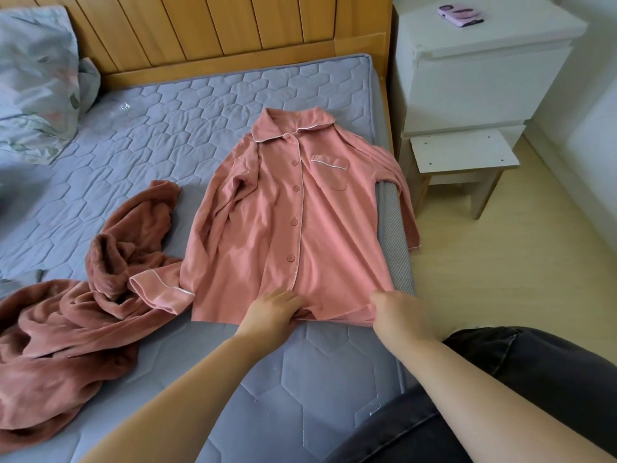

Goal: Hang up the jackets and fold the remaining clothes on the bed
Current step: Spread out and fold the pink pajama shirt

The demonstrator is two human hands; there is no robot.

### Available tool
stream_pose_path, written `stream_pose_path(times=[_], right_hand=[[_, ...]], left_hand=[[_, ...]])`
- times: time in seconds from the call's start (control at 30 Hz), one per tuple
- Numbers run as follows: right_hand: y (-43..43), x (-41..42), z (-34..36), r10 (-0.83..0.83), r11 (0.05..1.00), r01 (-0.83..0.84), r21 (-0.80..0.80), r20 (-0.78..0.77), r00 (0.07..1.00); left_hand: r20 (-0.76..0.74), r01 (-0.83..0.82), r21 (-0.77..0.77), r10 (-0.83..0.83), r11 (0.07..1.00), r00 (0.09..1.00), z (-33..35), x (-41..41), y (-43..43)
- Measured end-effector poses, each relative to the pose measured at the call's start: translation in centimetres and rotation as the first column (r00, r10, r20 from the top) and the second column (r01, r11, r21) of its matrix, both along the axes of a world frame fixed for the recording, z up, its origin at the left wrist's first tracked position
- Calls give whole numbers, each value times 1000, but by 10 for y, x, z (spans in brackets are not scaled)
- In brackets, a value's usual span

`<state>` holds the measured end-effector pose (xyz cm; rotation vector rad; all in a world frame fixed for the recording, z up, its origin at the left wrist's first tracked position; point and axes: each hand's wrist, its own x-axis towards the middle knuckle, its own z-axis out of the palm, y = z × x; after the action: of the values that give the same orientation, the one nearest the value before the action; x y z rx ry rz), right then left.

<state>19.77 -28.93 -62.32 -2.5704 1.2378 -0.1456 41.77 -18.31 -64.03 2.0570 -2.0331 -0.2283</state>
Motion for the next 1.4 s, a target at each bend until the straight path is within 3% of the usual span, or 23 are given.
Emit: stream_pose_path(times=[0.07,0.1,0.2,0.27,0.33,0.37,0.4,0.43,0.57,0.63,0.7,0.8,0.9,0.97,1.0,1.1,1.17,1.27,1.33,1.4], right_hand=[[-1,-3,-2,55,996,-54,64,-18,998],[1,-2,2,149,989,-149,-6,22,989],[-2,0,7,196,966,-141,-217,259,946],[-5,-2,7,197,953,-141,-267,193,961],[-5,-8,-1,170,981,-178,-82,-94,981],[-6,-12,-7,172,984,-162,80,-152,973],[-6,-13,-11,159,965,-127,228,-129,979],[-5,-12,-15,114,949,-106,298,-11,993],[-11,-7,-15,-261,933,140,332,355,898],[-14,-5,-19,-352,903,230,364,318,880],[-16,-4,-24,-330,873,216,437,204,922],[-20,-7,-21,-415,819,266,508,206,886],[-29,-14,-17,-517,749,330,574,196,833],[-30,-15,-17,-507,718,319,619,151,849],[-31,-14,-17,-522,716,333,613,153,839],[-42,-3,-15,-561,757,377,534,234,794],[-53,7,-15,-557,785,393,479,269,786],[-71,20,-20,-576,779,416,469,274,770],[-84,26,-22,-588,774,427,467,279,759],[-98,34,-23,-585,776,420,470,287,759]], left_hand=[[46,29,-6,-29,1000,998,-2,0,0],[80,51,-22,-49,998,996,-2,-1,-1],[197,131,-36,-122,991,973,4,0,-3],[266,176,53,-184,983,946,6,3,-4],[324,199,204,-258,959,910,7,2,-8],[352,202,261,-288,944,891,7,0,-11],[380,211,309,-324,927,866,6,-2,-14],[381,217,346,-348,913,857,7,-6,-17],[351,281,324,-391,903,851,8,-25,-26],[314,326,264,-401,908,861,6,-37,-30],[244,350,257,-411,901,878,5,-47,-33],[119,275,473,-370,837,921,8,-53,-40],[-54,347,597,-395,723,917,18,-48,-49],[-302,375,662,-228,649,926,28,-45,-59],[-393,353,664,-93,659,915,33,-42,-67],[-501,99,496,191,863,844,32,-27,-103],[-498,31,377,175,926,849,25,-19,-125],[-167,-6,162,33,987,985,5,-10,-155],[3,-147,70,147,987,989,-9,-2,-174],[6,-313,79,313,947,950,-21,4,-191]])
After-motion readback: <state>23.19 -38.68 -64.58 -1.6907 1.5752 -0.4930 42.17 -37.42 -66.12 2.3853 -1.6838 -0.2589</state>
